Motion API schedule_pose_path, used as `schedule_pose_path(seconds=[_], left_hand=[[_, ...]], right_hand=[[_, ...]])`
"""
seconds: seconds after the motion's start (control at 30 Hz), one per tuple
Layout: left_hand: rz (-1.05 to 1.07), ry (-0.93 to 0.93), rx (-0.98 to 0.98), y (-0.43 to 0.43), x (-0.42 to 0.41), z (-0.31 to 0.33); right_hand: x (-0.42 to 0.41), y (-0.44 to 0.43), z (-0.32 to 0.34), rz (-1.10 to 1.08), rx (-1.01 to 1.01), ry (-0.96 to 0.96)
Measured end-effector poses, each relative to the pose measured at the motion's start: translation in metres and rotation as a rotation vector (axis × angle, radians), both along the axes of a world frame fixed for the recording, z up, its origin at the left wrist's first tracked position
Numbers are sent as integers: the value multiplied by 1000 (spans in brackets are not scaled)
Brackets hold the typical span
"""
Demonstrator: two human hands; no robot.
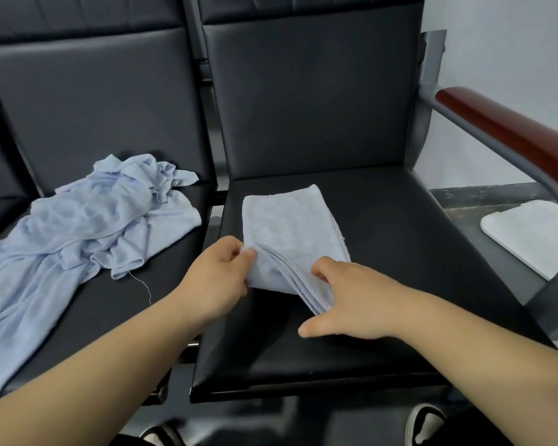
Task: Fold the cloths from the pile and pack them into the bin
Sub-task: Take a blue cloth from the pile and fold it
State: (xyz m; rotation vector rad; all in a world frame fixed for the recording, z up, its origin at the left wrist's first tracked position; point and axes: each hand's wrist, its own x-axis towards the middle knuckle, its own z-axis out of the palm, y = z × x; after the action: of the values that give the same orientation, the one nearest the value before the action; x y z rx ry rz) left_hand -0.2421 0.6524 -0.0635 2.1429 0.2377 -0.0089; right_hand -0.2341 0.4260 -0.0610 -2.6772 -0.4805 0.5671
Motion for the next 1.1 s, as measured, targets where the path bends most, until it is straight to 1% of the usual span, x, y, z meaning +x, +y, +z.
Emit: schedule_pose_path(seconds=[0.13, 0.2, 0.23, 0.27, 0.3, 0.37, 0.4, 0.47, 0.5, 0.63, 0.73, 0.83, 0.97, 1.1], left_hand=[[24, 2, -65, -1, 1, 3], [36, 12, -84, 0, 3, 5], [48, 27, -106, 2, 4, 8], [61, 55, -133, 5, 6, 10], [72, 105, -159, 9, 8, 12], [90, 295, -221, 17, 7, 17], [90, 416, -260, 20, 5, 19], [62, 589, -312, 27, 4, 20], [53, 618, -329, 29, 5, 20], [83, 558, -314, 30, 11, 17], [101, 461, -270, 28, 16, 13], [112, 369, -251, 28, 25, 10], [131, 304, -239, 27, 39, 6], [105, 268, -190, 29, 55, -4]], right_hand=[[-3, 13, -10, -14, -75, -182], [7, 12, -11, -64, -33, -182], [14, 9, -9, -111, 15, -125], [22, 4, -8, -178, 110, -33], [28, -1, -5, -266, 245, 113], [36, -10, -1, -463, 513, 440], [38, -14, 1, -528, 585, 544], [41, -20, 1, -559, 613, 616], [43, -20, 1, -557, 605, 621], [47, -16, 1, -571, 572, 580], [55, -11, -1, -629, 541, 460], [64, -4, 0, -663, 552, 365], [75, 5, -2, -683, 565, 328], [89, 9, -10, -702, 537, 294]])
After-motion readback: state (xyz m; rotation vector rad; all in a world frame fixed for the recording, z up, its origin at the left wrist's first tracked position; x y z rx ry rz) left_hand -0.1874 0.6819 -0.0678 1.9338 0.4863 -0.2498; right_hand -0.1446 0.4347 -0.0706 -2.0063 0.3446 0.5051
